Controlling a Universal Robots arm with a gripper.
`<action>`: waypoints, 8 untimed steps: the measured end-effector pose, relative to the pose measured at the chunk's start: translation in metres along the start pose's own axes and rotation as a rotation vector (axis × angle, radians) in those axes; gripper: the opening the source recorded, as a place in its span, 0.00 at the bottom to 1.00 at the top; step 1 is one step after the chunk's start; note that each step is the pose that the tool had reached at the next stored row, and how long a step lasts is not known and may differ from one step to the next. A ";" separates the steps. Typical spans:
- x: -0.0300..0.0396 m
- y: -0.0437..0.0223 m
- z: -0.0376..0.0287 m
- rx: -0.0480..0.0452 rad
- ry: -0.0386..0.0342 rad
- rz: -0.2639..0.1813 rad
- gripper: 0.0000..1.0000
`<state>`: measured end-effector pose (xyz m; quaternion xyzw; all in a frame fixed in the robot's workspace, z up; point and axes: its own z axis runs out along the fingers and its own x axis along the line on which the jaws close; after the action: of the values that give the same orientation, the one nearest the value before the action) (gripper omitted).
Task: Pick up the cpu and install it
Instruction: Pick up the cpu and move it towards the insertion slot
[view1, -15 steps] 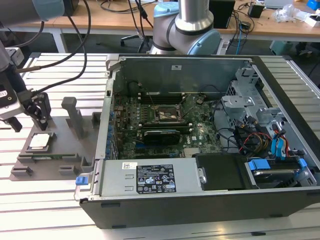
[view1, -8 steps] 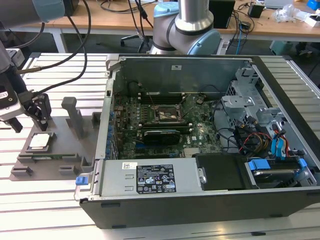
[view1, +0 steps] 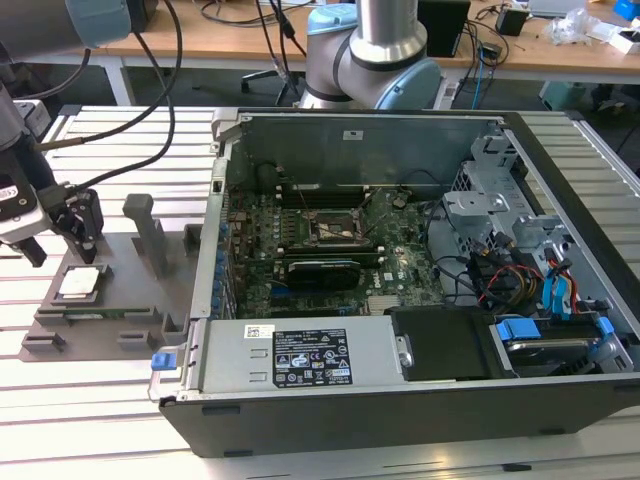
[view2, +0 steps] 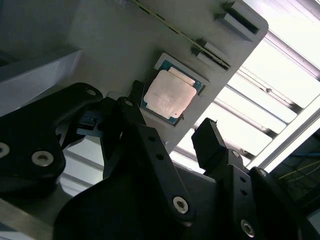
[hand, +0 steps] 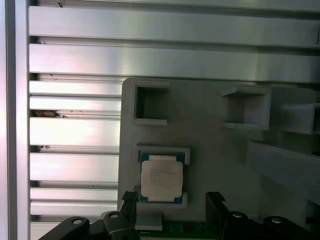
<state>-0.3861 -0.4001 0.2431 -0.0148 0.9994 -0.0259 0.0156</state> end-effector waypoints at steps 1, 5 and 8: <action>0.0000 0.0001 0.0009 0.0000 -0.0001 0.000 0.66; 0.0001 0.0002 0.0033 0.0000 -0.0001 0.000 0.66; 0.0001 0.0003 0.0050 0.0000 0.0000 0.000 0.66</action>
<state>-0.3861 -0.4001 0.2380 -0.0148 0.9994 -0.0259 0.0157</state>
